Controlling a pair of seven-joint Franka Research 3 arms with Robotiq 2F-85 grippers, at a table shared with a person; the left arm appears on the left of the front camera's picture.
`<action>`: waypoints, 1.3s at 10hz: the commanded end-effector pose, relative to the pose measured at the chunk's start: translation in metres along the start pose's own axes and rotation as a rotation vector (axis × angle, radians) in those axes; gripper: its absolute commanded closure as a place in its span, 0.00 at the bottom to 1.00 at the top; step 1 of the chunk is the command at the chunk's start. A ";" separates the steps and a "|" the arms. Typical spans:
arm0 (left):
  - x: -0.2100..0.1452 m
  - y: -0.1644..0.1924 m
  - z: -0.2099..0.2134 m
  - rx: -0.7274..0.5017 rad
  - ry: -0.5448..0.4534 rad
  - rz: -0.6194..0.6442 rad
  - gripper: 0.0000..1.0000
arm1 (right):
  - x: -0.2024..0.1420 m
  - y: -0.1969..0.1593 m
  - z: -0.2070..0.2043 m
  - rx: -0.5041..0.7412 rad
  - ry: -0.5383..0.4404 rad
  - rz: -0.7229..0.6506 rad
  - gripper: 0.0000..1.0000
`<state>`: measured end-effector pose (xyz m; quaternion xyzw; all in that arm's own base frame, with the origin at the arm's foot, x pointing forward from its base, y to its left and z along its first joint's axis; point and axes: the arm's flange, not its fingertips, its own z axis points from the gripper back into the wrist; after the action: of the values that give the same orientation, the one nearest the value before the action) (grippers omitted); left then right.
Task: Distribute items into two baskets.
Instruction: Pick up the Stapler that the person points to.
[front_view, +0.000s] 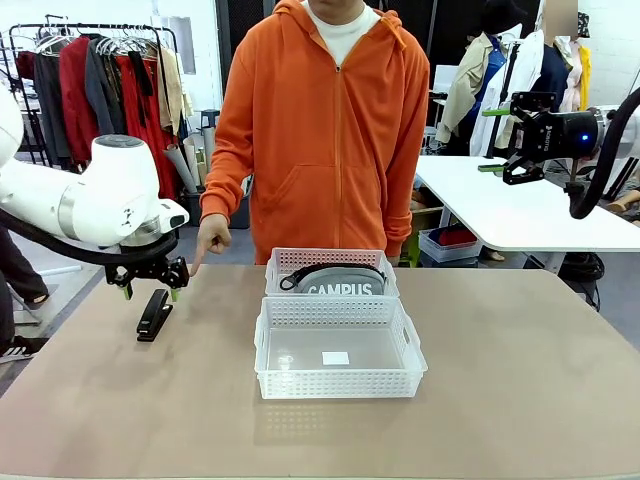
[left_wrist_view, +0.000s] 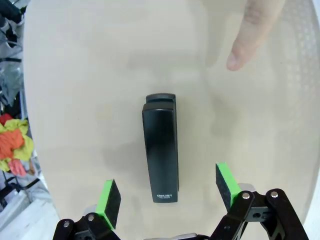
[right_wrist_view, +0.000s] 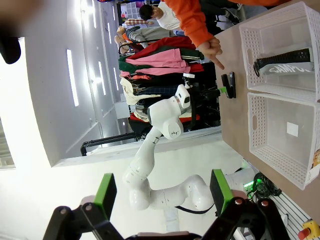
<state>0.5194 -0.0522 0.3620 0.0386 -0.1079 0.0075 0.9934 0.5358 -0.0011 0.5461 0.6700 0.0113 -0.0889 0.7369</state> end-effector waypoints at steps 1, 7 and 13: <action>0.003 -0.004 -0.009 0.025 0.013 0.024 0.00 | 0.000 0.002 0.000 0.001 0.001 0.009 0.00; 0.011 -0.003 -0.039 0.055 0.050 0.087 0.39 | 0.000 0.002 0.000 0.001 0.001 0.009 0.00; 0.013 -0.002 -0.028 0.078 0.046 0.099 1.00 | 0.000 0.002 0.000 0.001 0.001 0.009 0.00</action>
<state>0.5390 -0.0505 0.3343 0.0492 -0.0854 0.0470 0.9940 0.5359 -0.0011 0.5461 0.6700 0.0113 -0.0889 0.7369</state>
